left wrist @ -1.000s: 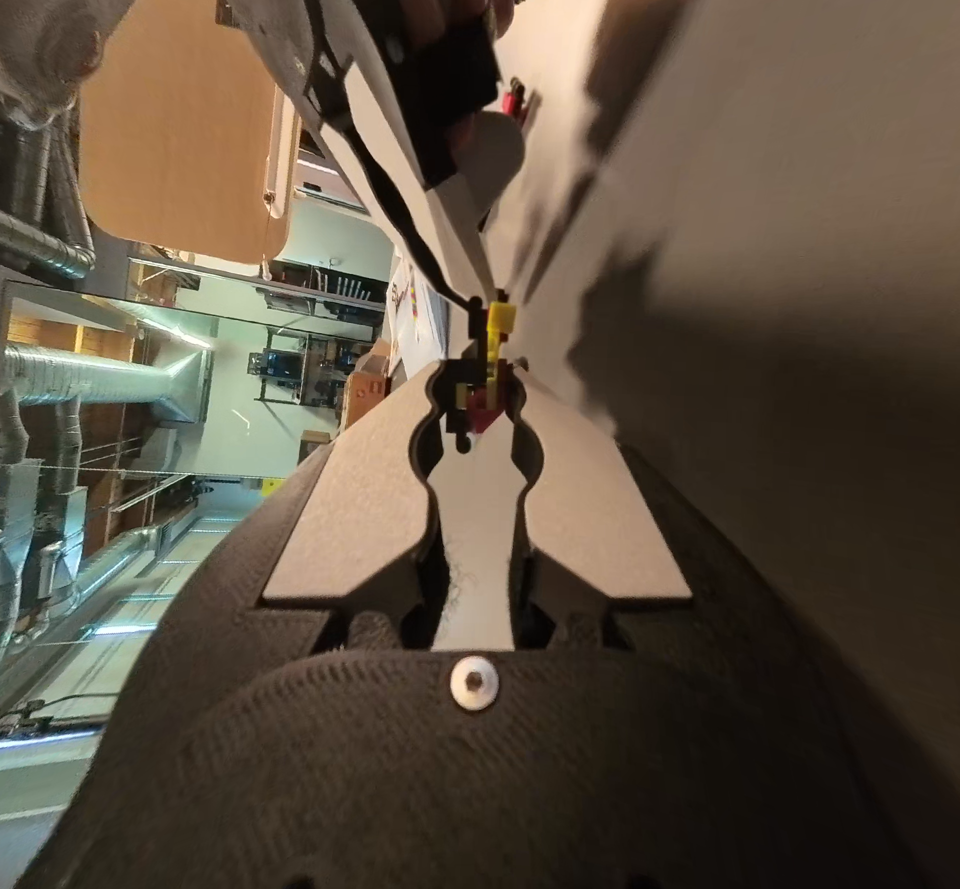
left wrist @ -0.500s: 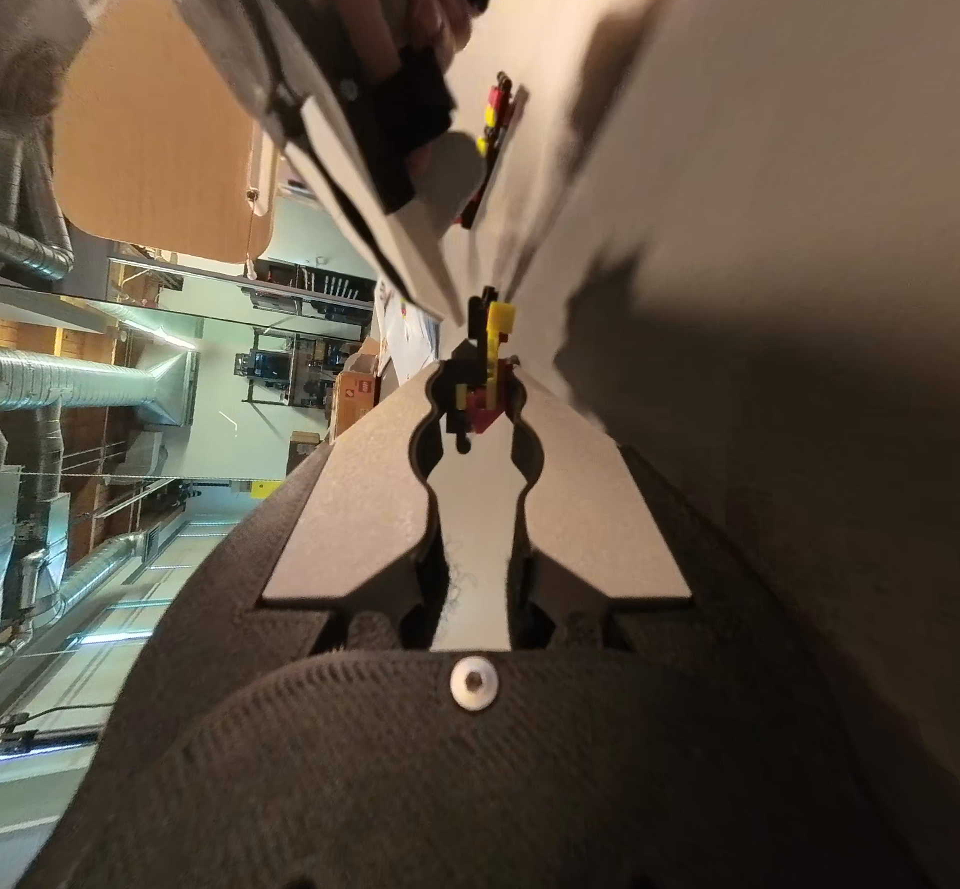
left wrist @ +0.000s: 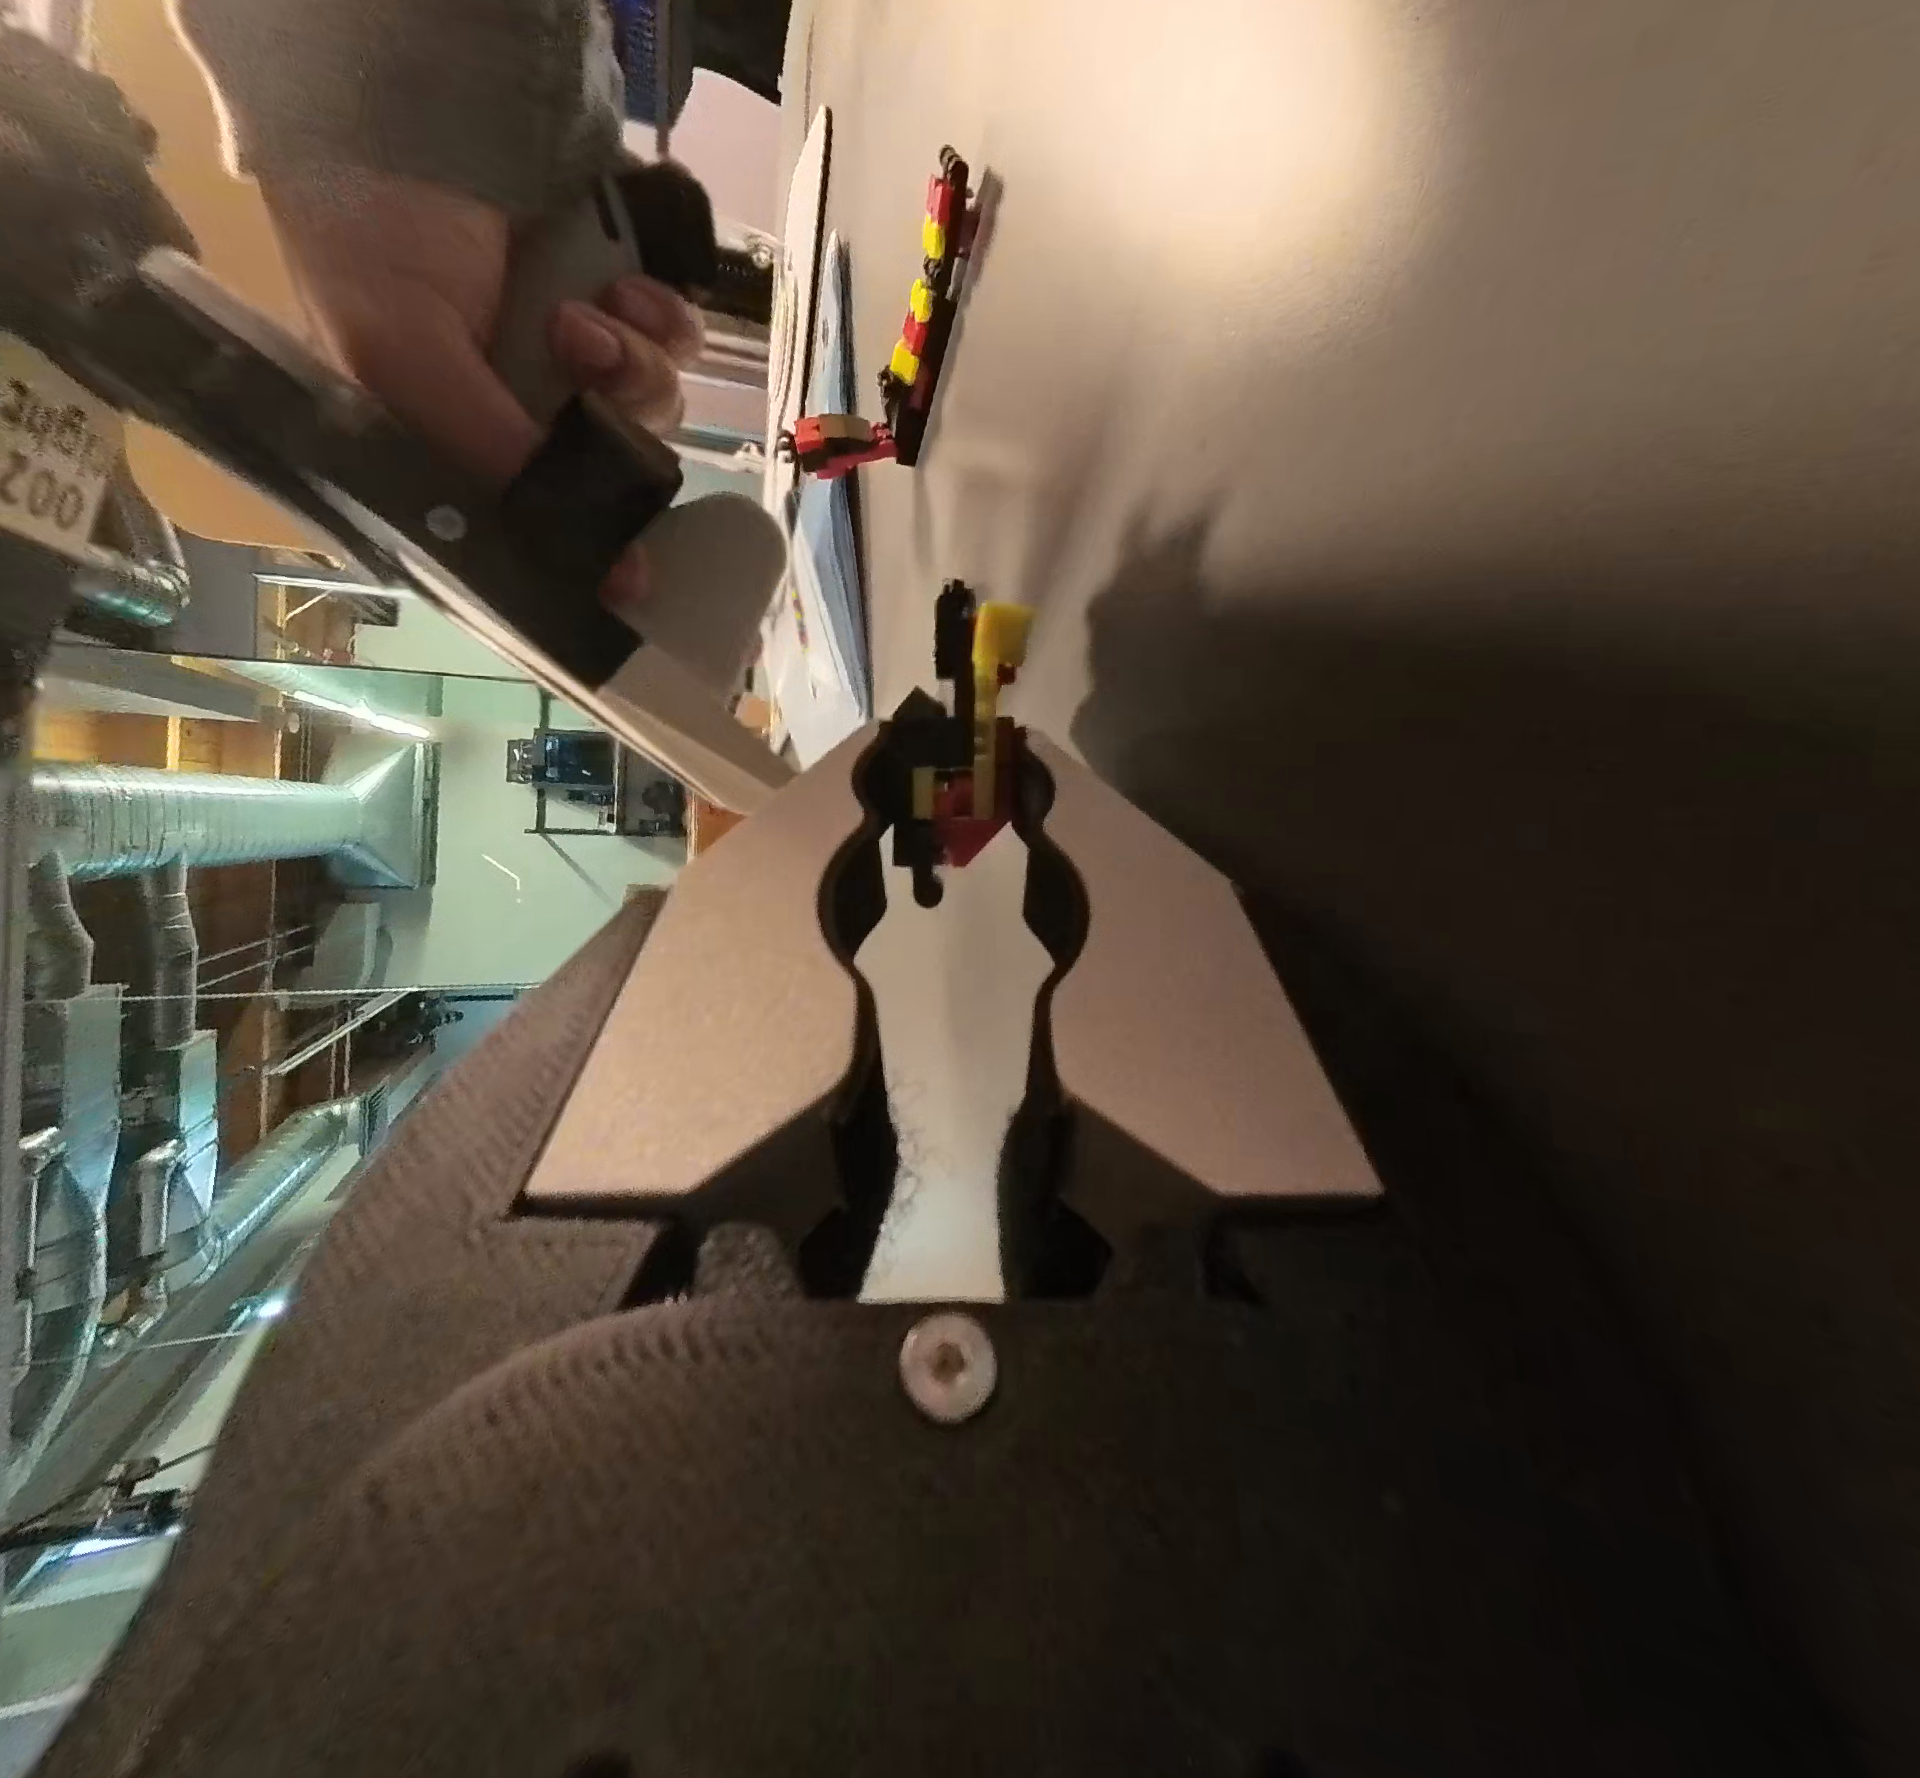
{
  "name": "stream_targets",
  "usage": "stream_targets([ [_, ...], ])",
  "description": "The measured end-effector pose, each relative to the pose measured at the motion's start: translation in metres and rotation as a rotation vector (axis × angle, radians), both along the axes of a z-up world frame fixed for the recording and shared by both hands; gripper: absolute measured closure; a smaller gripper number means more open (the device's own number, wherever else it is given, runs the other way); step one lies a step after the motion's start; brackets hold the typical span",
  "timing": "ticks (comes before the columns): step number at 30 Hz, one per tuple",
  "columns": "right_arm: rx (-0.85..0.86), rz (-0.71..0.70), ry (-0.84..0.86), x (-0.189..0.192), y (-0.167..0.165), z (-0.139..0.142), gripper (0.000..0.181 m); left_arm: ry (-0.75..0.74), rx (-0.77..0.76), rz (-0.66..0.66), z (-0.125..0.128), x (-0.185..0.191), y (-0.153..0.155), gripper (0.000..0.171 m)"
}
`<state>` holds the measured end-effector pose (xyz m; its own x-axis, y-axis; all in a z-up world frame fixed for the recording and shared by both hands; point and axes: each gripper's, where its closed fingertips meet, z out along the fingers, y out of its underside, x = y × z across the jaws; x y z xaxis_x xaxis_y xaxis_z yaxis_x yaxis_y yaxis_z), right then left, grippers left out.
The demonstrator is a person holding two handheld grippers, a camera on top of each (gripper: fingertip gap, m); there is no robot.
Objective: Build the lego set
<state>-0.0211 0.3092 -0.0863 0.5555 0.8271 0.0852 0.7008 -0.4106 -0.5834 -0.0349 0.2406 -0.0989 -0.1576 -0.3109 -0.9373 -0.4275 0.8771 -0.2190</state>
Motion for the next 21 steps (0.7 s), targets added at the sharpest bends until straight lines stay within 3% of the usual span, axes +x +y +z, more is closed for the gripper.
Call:
stream_targets([
  [3, 0.086, 0.004, 0.034, 0.001, -0.001, 0.012, 0.161, -0.014, -0.002, 0.039, 0.002, -0.001, 0.007, 0.152],
  [10, 0.467, 0.206, 0.252, -0.012, -0.047, 0.051, 0.148, -0.044, -0.068, 0.117, 0.006, -0.002, 0.021, 0.151],
  [14, 0.616, 0.208, 0.210, -0.002, -0.068, 0.041, 0.149, -0.016, -0.060, 0.122, 0.001, -0.002, 0.022, 0.151],
  [21, 0.621, 0.136, 0.316, 0.018, -0.083, 0.034, 0.149, 0.062, -0.075, 0.137, -0.004, -0.002, 0.021, 0.145],
])
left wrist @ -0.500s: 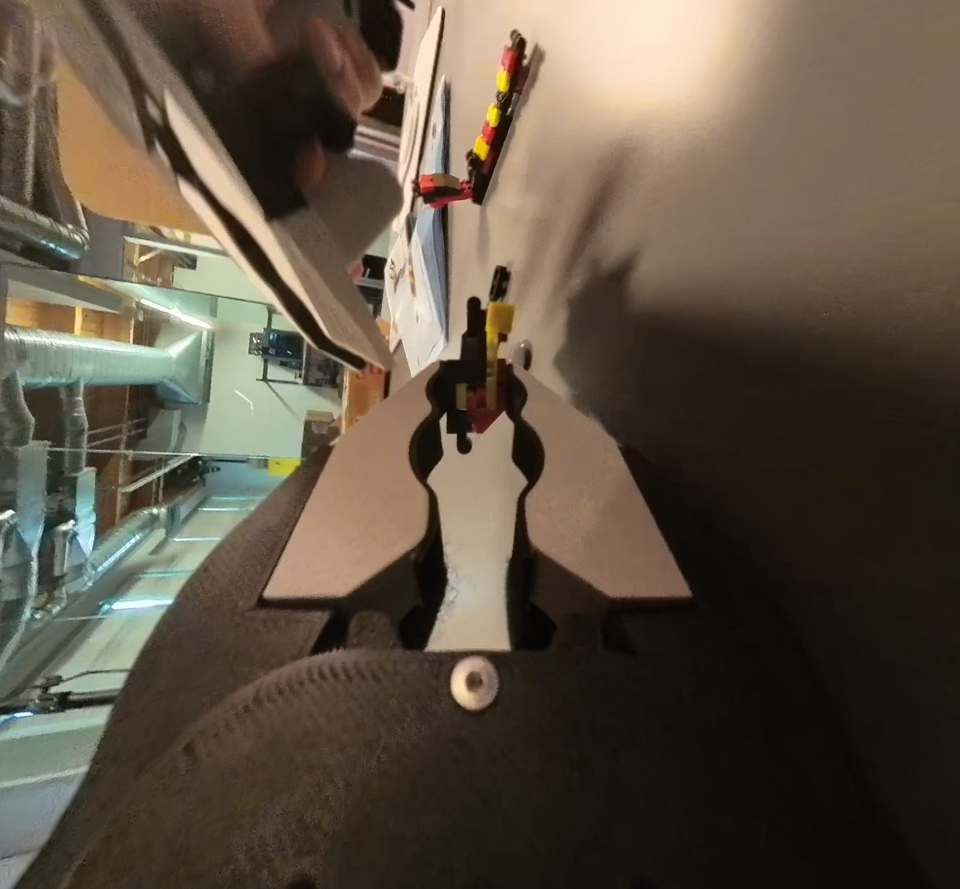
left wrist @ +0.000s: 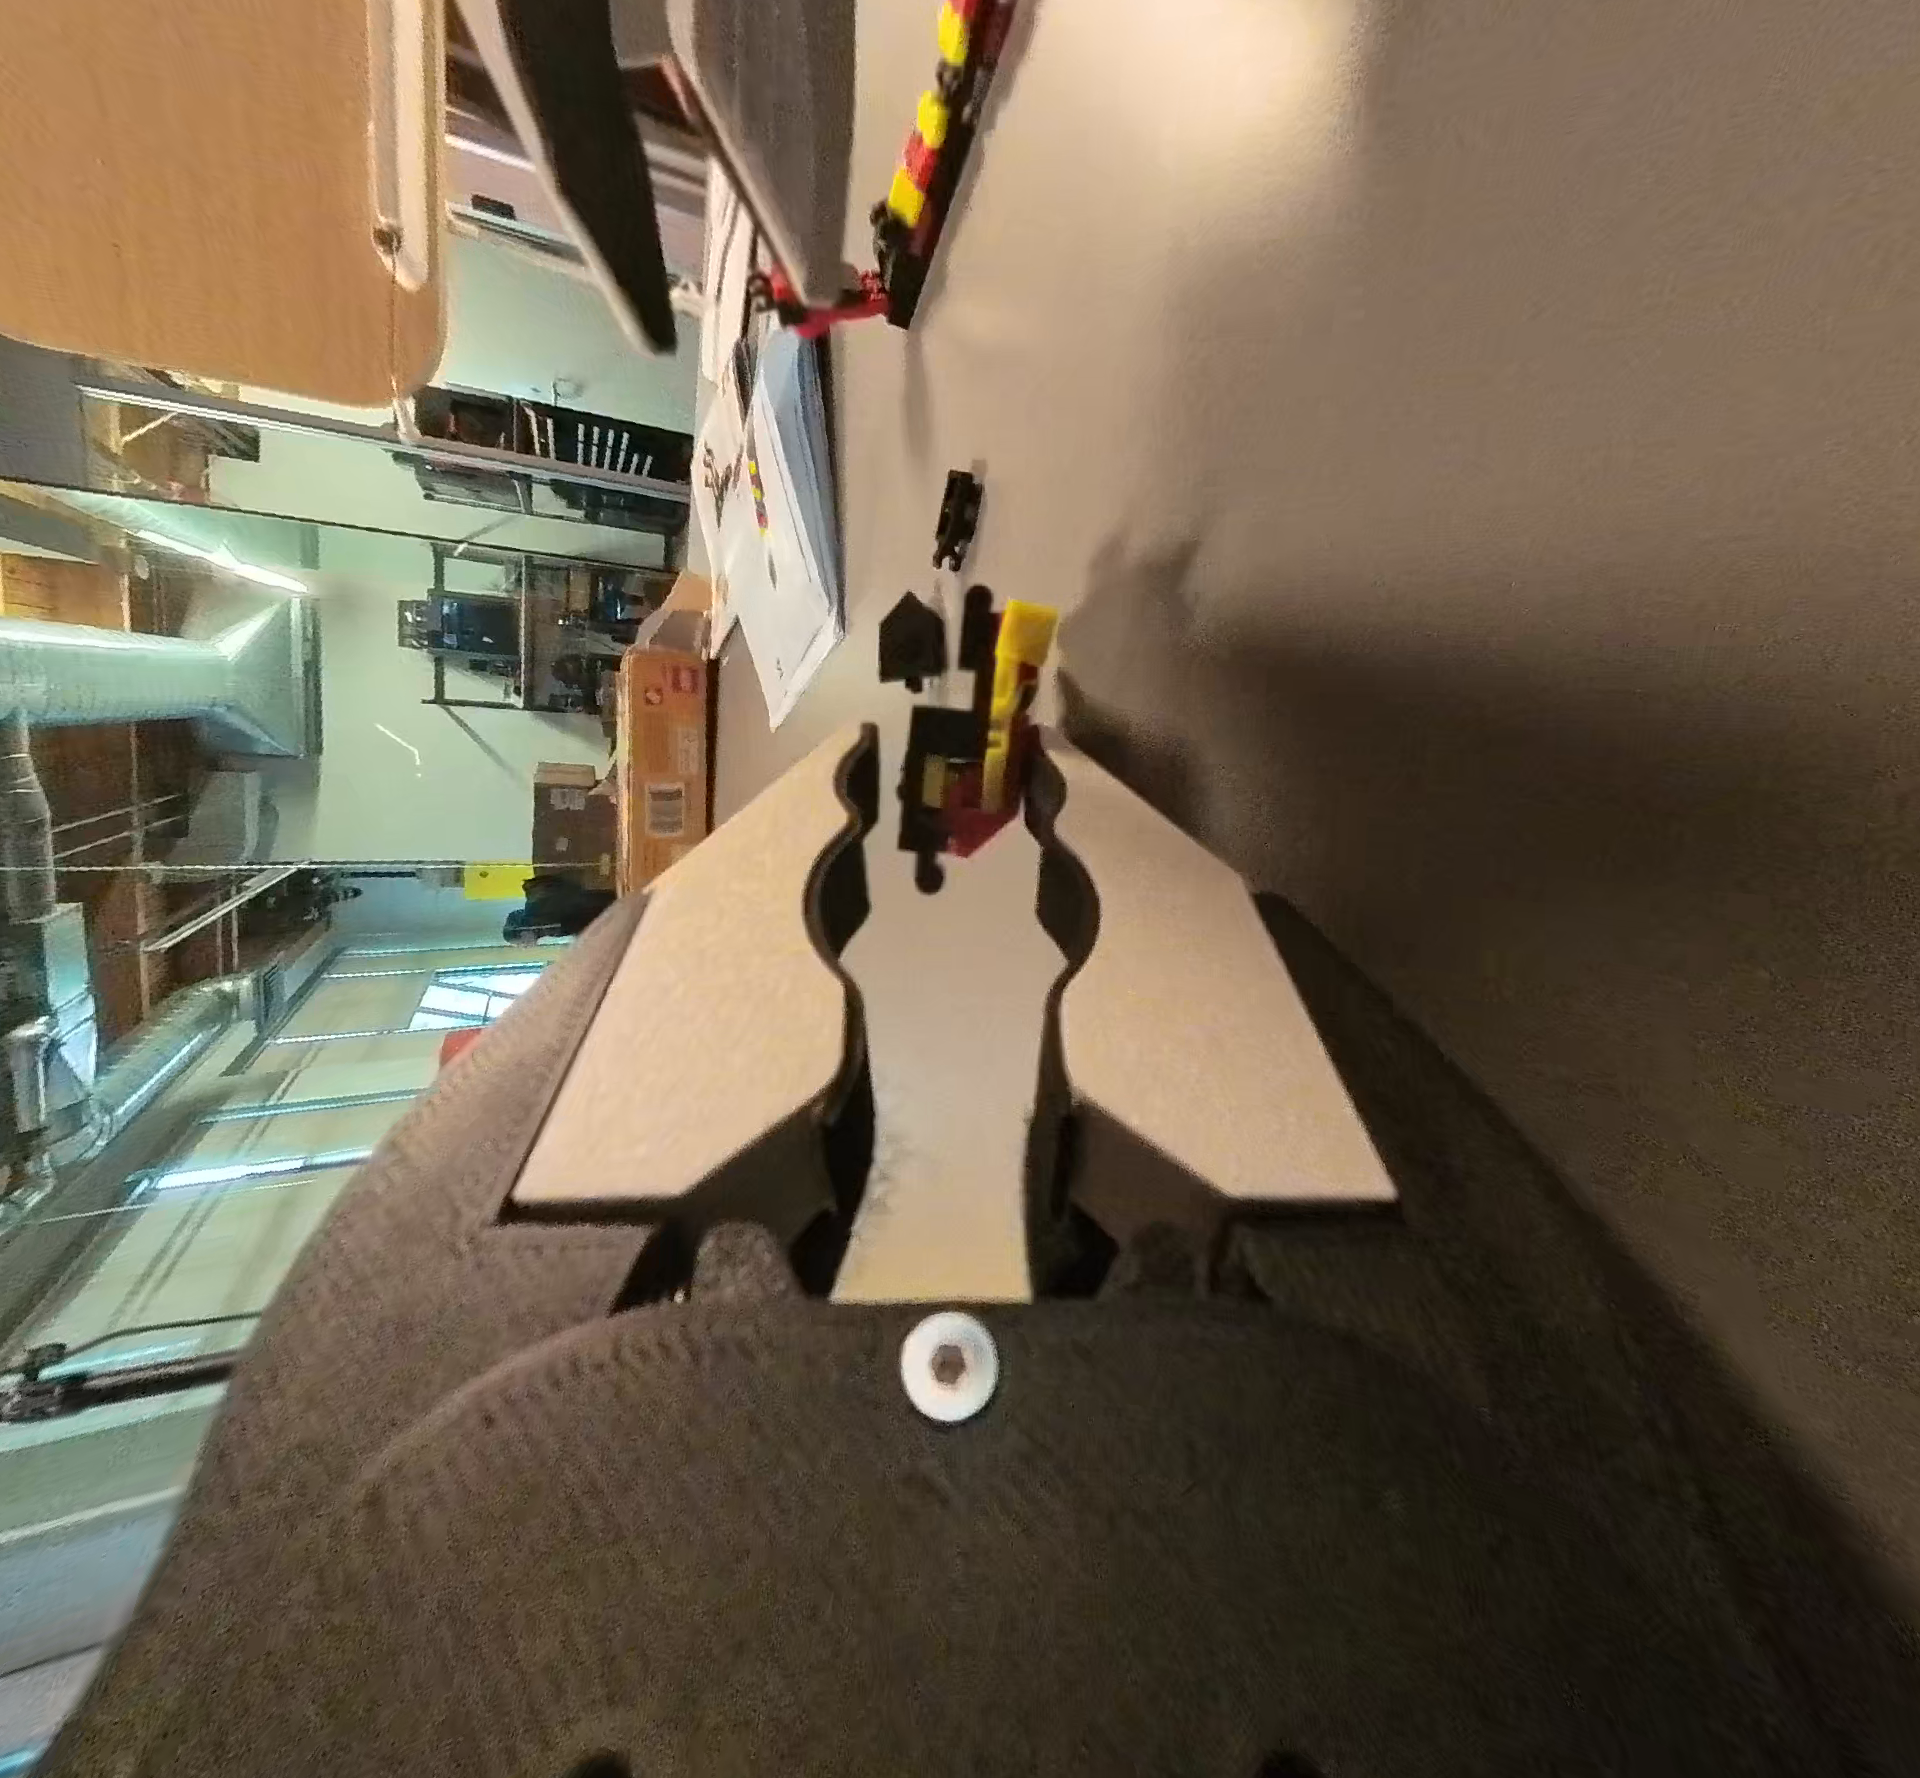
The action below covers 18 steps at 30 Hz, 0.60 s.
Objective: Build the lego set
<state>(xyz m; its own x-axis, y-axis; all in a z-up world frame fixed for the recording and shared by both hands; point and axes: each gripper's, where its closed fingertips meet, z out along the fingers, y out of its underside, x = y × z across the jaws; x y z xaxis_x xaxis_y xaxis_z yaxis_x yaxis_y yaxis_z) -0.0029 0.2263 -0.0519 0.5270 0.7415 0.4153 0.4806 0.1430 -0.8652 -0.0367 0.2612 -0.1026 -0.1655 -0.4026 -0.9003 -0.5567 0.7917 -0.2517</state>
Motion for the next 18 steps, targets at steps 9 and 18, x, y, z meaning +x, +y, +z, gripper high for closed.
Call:
stream_targets([
  [9, 0.237, -0.120, 0.098, 0.041, 0.004, 0.021, 0.149, 0.048, -0.043, 0.085, 0.003, -0.006, -0.007, 0.132],
  [18, 0.405, -0.252, 0.256, 0.077, -0.005, 0.055, 0.152, -0.038, -0.324, 0.228, 0.017, -0.033, -0.013, 0.113],
])
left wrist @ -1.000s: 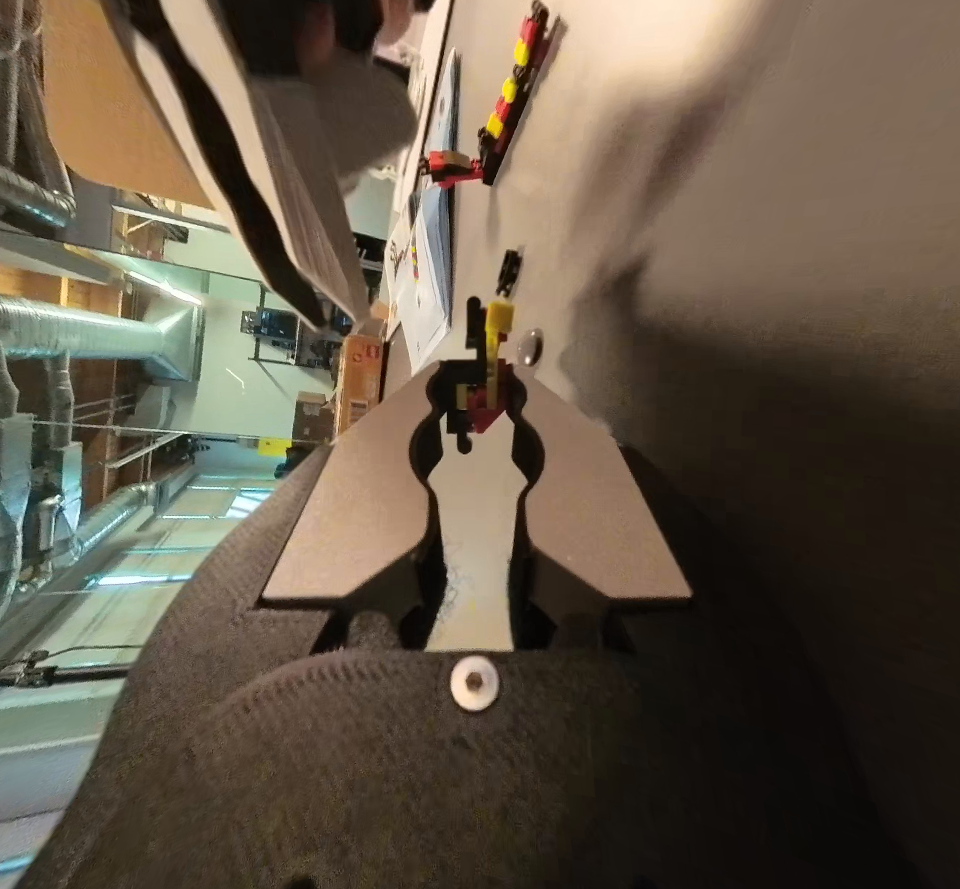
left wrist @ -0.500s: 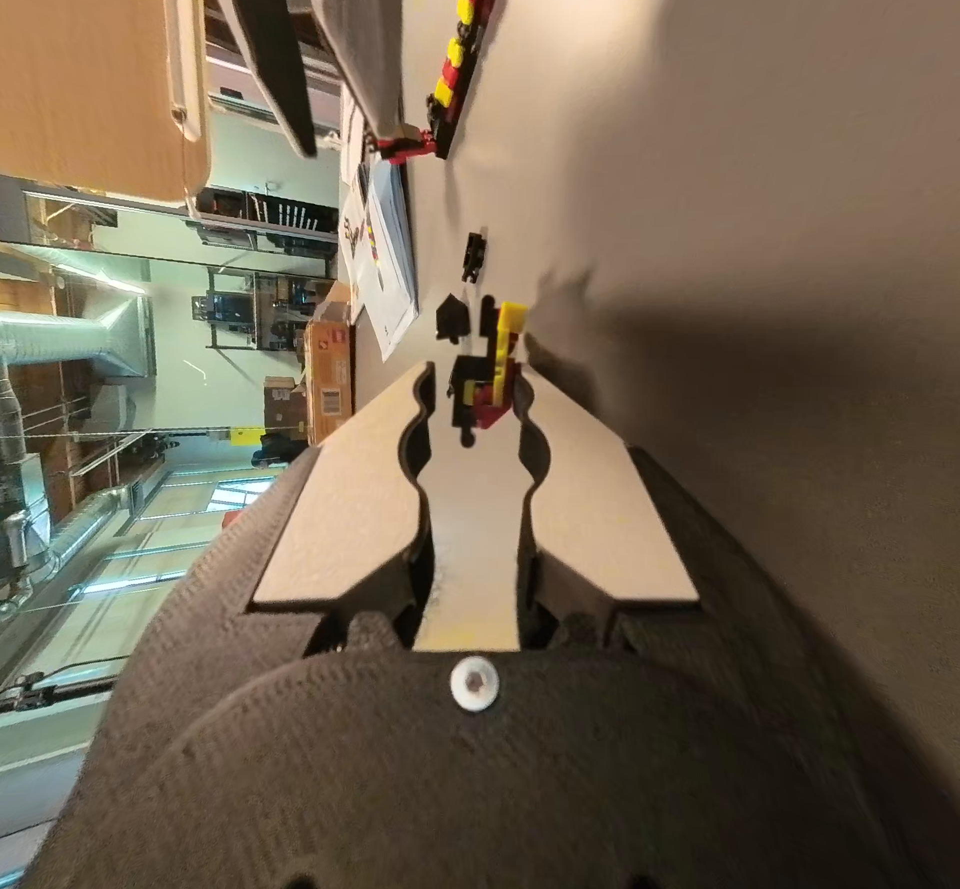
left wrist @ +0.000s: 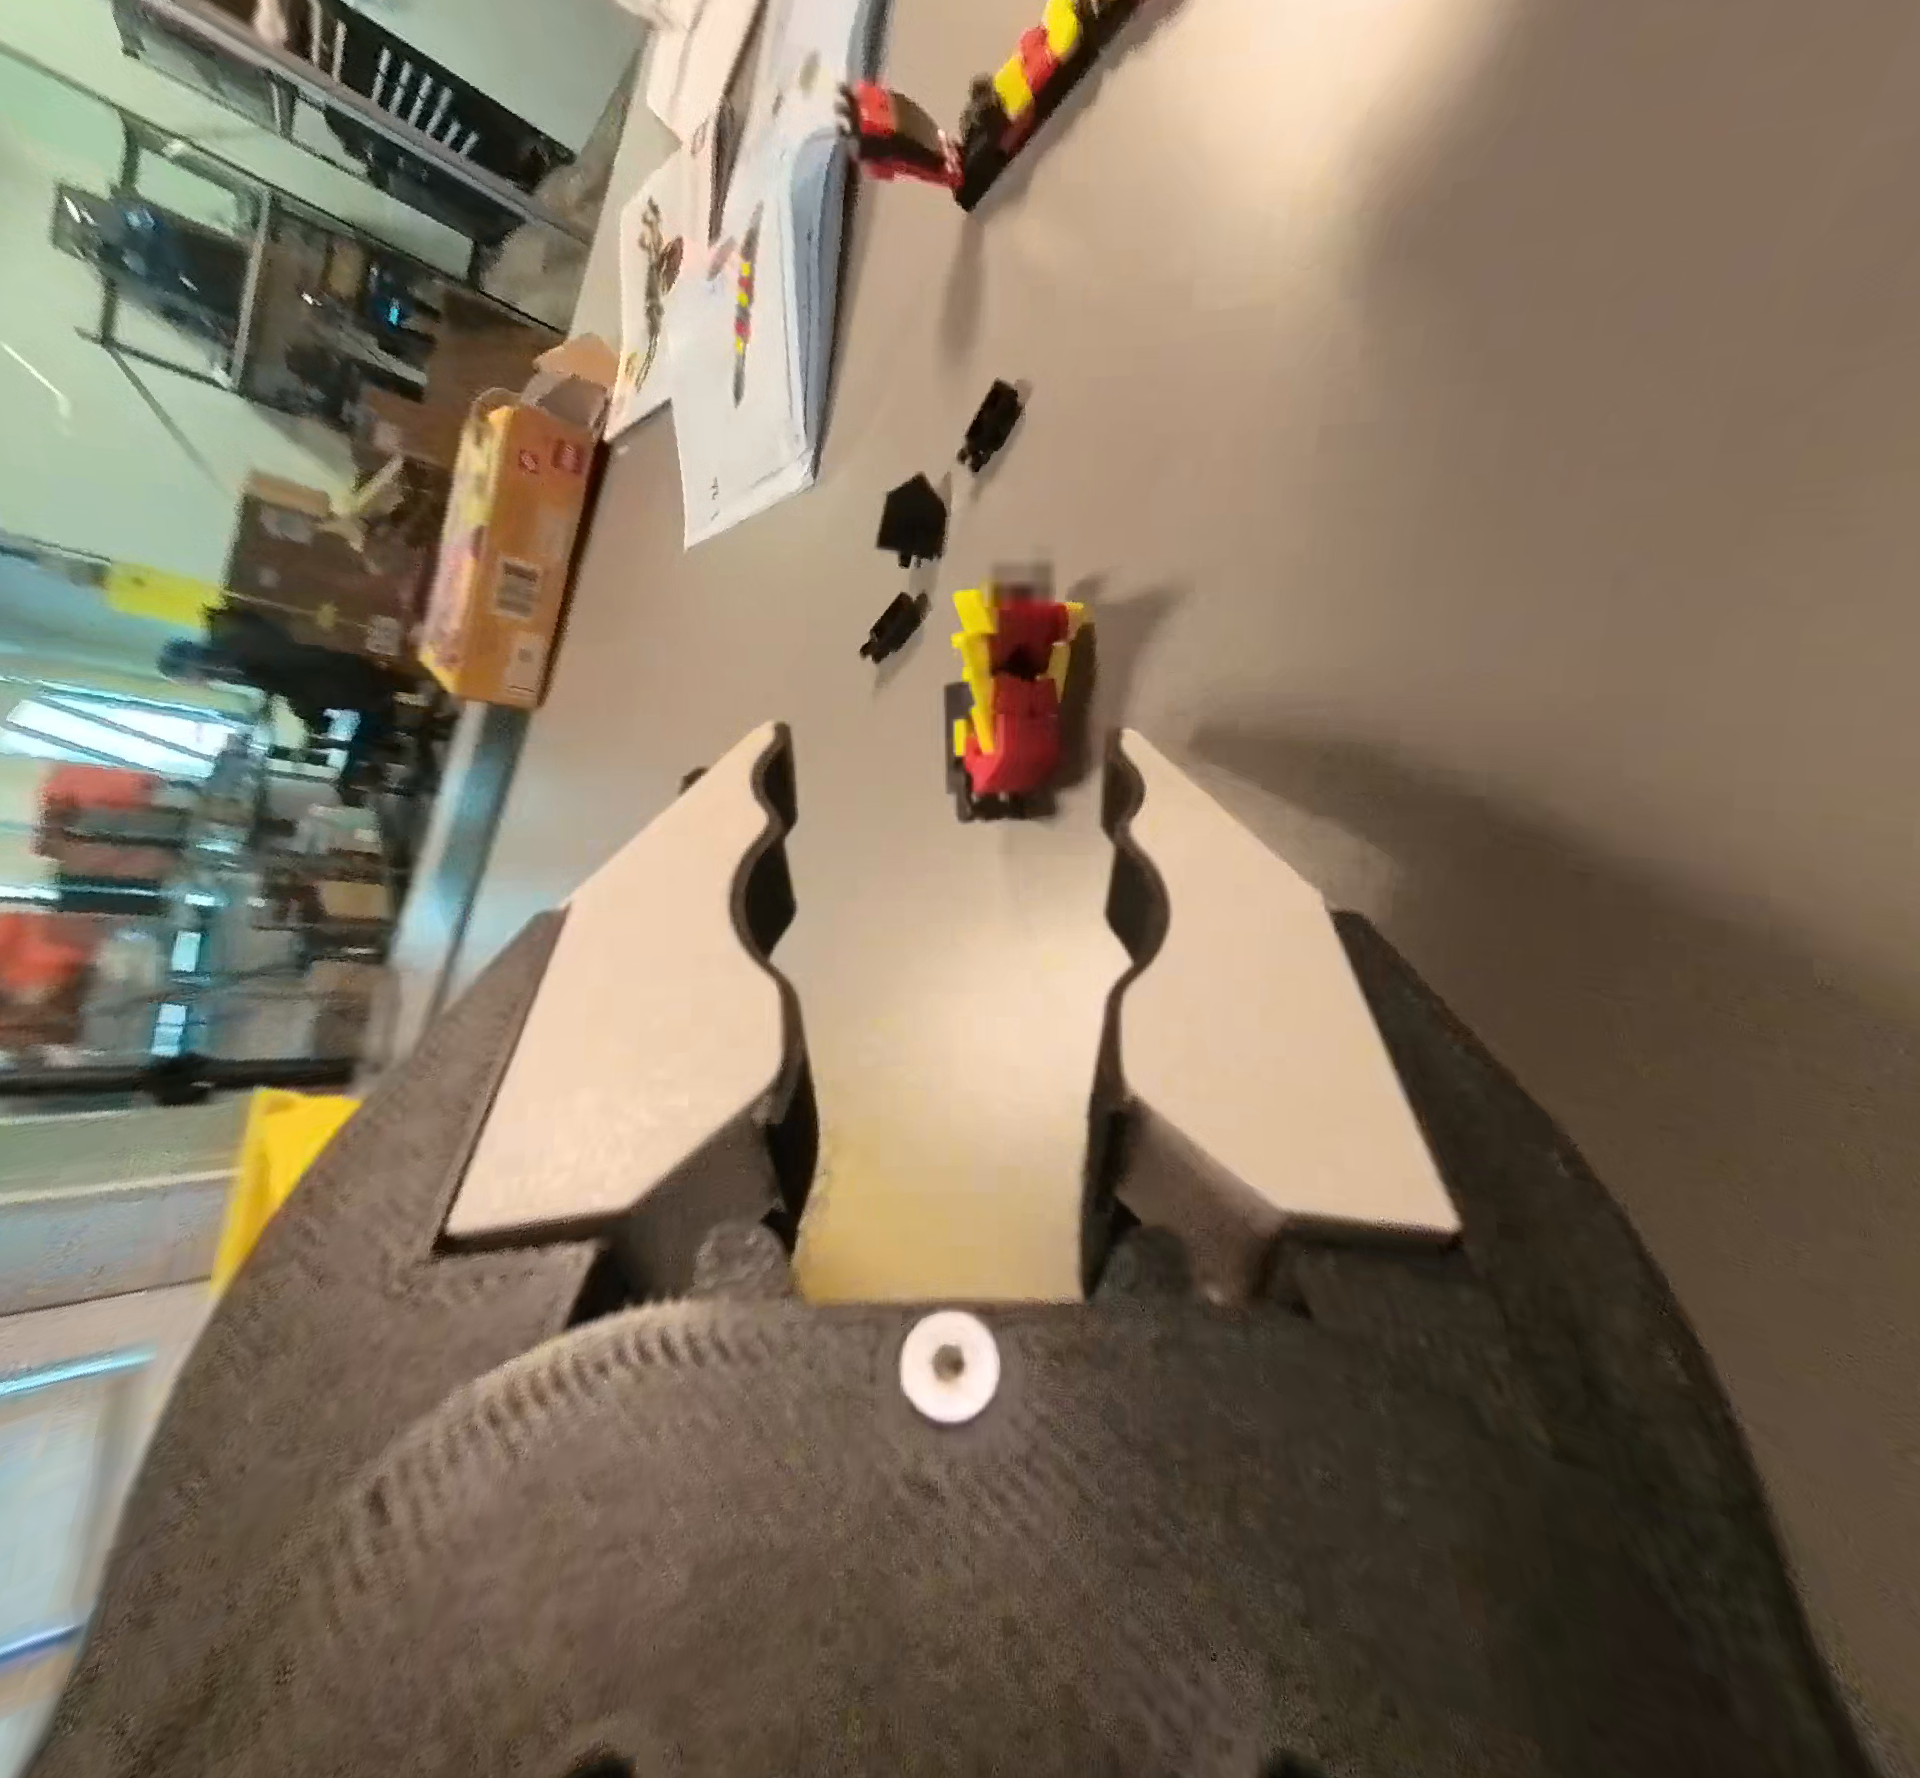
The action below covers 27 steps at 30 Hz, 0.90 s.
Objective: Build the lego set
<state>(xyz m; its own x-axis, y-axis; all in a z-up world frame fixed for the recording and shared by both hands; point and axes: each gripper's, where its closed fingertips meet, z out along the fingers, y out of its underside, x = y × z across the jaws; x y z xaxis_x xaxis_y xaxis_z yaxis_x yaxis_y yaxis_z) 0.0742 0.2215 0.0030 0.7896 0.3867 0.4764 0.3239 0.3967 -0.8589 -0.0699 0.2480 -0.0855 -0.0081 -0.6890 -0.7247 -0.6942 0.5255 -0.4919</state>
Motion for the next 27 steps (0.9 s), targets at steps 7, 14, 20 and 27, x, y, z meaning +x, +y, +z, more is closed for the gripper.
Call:
stream_targets([
  [7, 0.060, -0.186, -0.043, 0.040, 0.007, 0.004, 0.154, -0.410, -0.357, -0.021, 0.074, -0.039, -0.026, 0.119],
  [14, 0.048, -0.416, -0.017, 0.095, 0.021, 0.004, 0.156, -0.736, -0.265, 0.381, 0.151, -0.157, 0.062, 0.137],
  [20, 0.029, -0.554, 0.007, 0.122, 0.026, 0.001, 0.158, -0.415, -0.272, 0.646, 0.114, -0.197, 0.139, 0.142],
  [27, 0.007, -0.671, -0.007, 0.140, 0.030, -0.004, 0.159, -0.048, -0.722, 0.627, 0.030, -0.183, 0.178, 0.152],
])
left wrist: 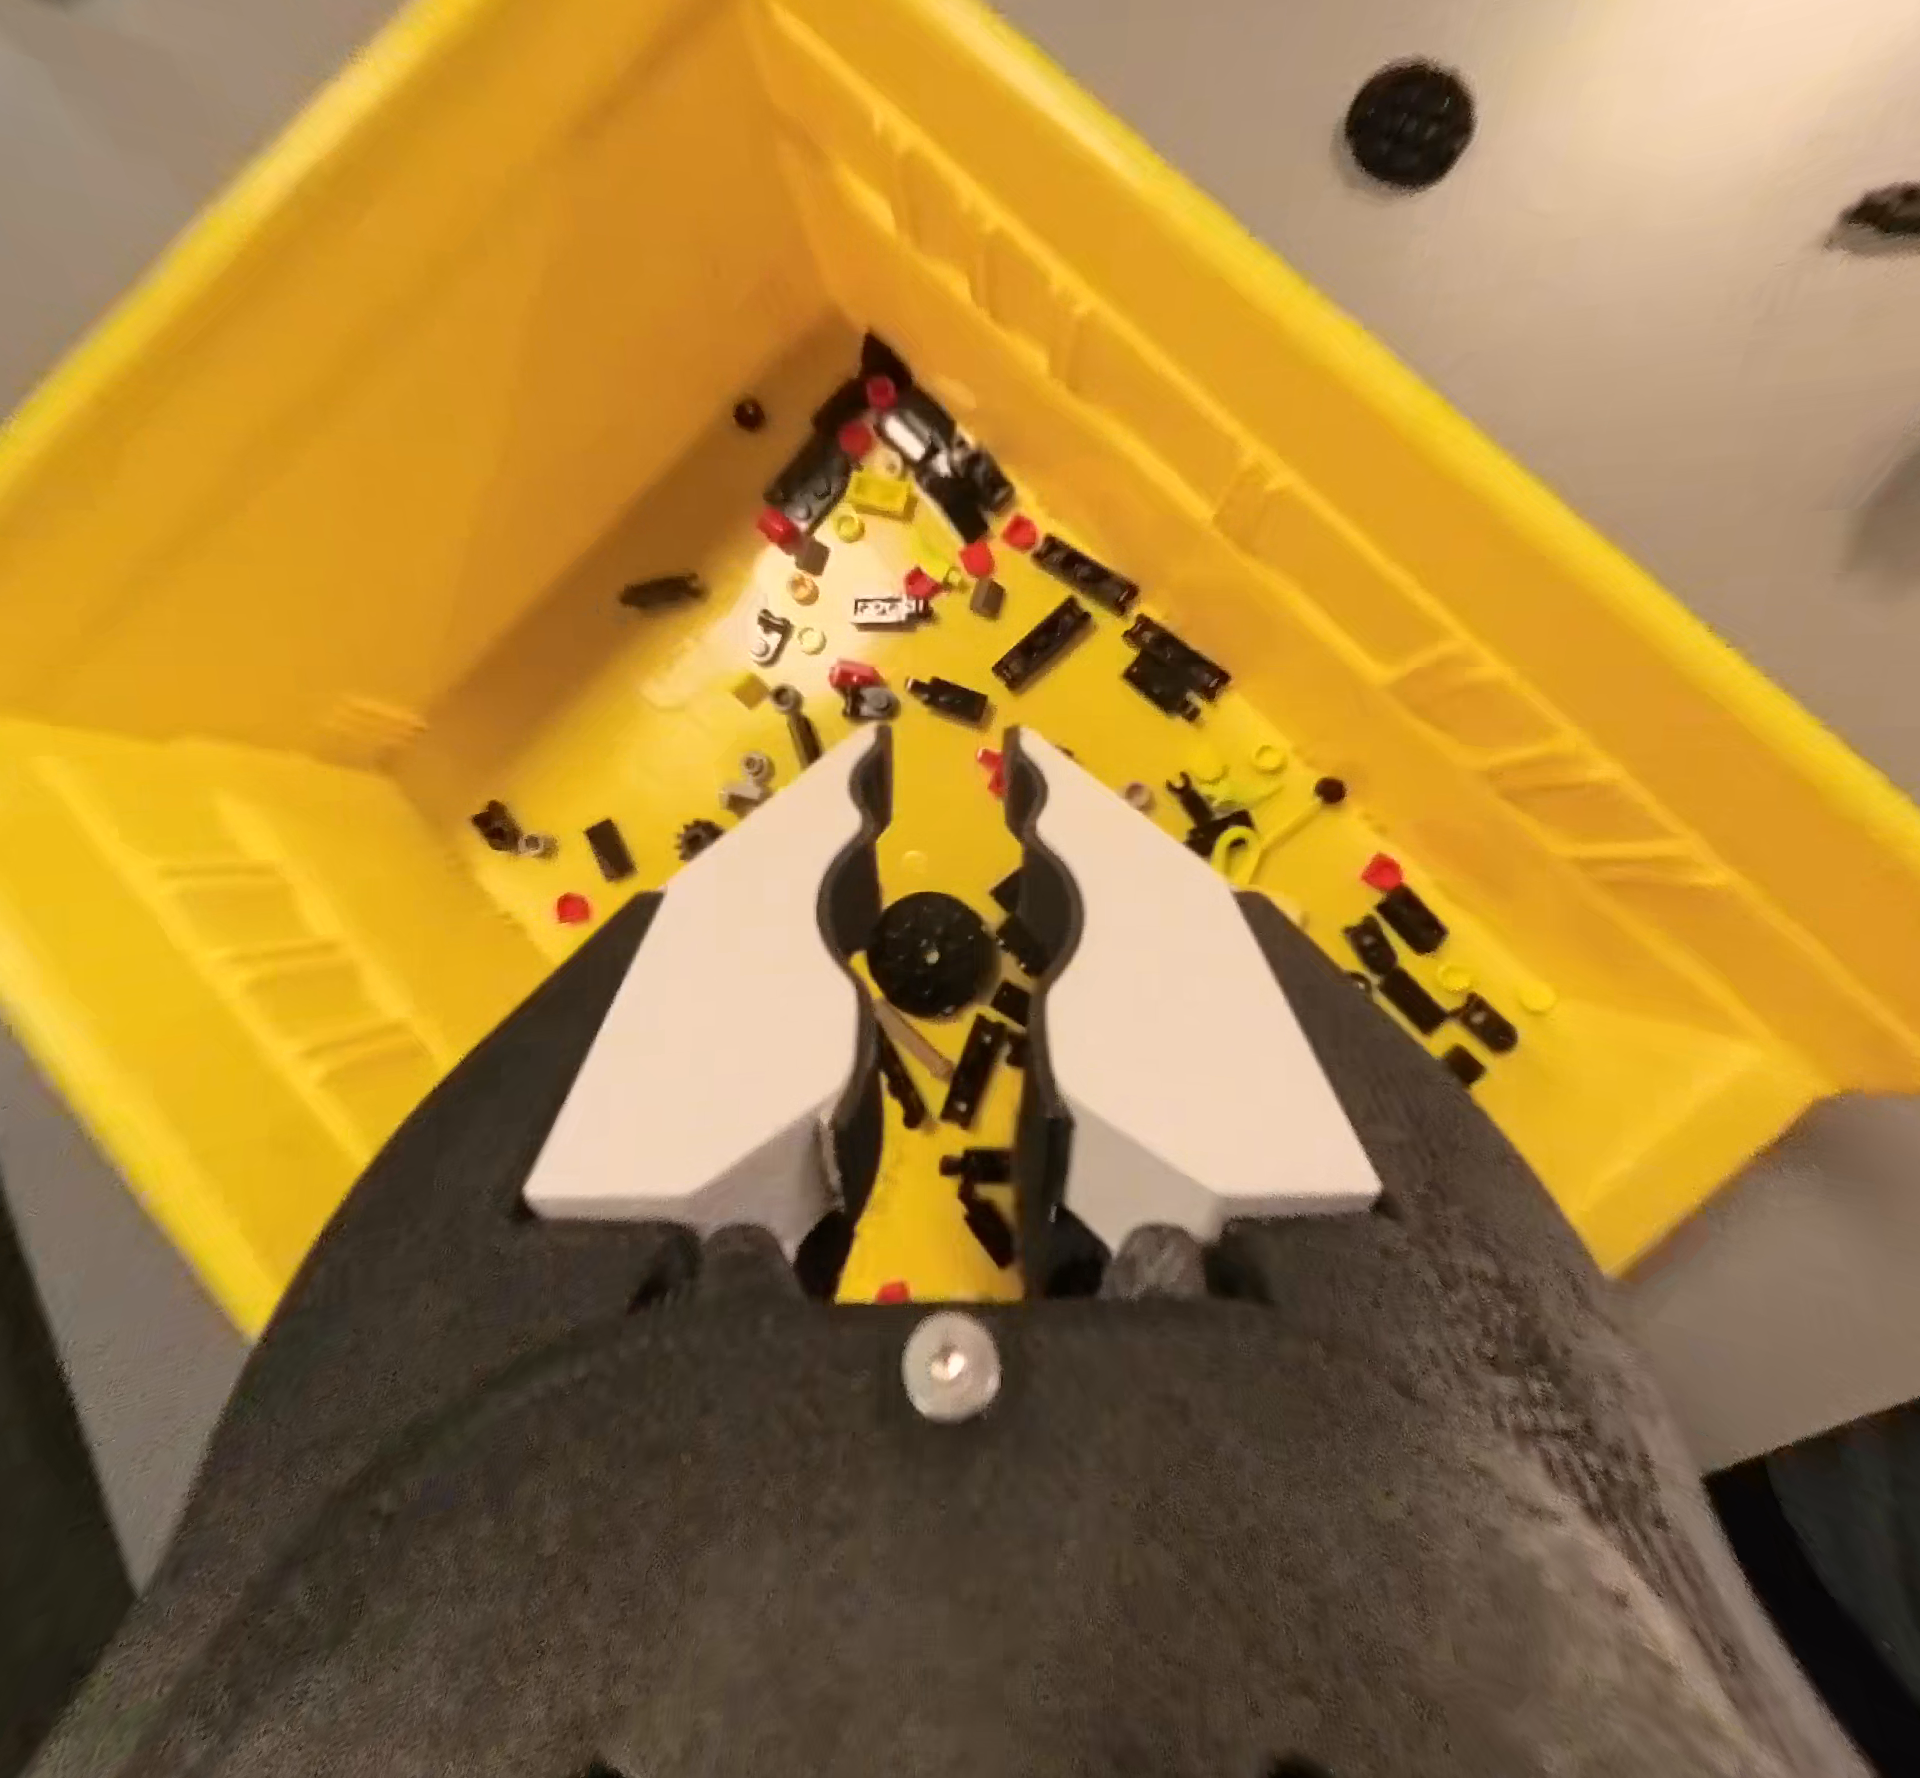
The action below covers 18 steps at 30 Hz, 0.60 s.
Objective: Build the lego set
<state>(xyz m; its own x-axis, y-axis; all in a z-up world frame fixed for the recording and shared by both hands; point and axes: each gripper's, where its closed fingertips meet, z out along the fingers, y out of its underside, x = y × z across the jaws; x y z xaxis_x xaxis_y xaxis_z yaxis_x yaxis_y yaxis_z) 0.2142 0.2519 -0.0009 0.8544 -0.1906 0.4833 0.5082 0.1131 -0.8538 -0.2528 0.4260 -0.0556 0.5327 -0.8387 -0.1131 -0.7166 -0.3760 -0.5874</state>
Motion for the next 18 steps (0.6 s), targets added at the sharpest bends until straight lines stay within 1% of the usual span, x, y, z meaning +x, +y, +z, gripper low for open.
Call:
stream_targets([
  [3, -0.007, -0.034, 0.003, 0.006, 0.001, -0.001, 0.160, 0.033, -0.118, -0.018, -0.023, 0.002, 0.010, 0.153],
  [5, -0.013, -0.048, 0.007, 0.009, 0.002, -0.003, 0.160, 0.072, -0.151, -0.024, -0.033, -0.001, 0.016, 0.156],
  [7, -0.019, -0.059, 0.009, 0.011, 0.003, -0.004, 0.160, 0.136, -0.139, -0.012, -0.040, -0.010, 0.026, 0.158],
  [9, -0.025, -0.063, 0.013, 0.013, 0.004, -0.005, 0.160, 0.166, -0.132, -0.014, -0.045, -0.012, 0.032, 0.156],
  [12, -0.033, -0.064, 0.018, 0.014, 0.005, -0.007, 0.160, 0.176, -0.135, -0.022, -0.050, -0.011, 0.037, 0.150],
  [18, -0.042, -0.046, 0.025, 0.012, 0.006, -0.009, 0.160, 0.165, -0.111, -0.053, -0.054, 0.000, 0.042, 0.149],
])
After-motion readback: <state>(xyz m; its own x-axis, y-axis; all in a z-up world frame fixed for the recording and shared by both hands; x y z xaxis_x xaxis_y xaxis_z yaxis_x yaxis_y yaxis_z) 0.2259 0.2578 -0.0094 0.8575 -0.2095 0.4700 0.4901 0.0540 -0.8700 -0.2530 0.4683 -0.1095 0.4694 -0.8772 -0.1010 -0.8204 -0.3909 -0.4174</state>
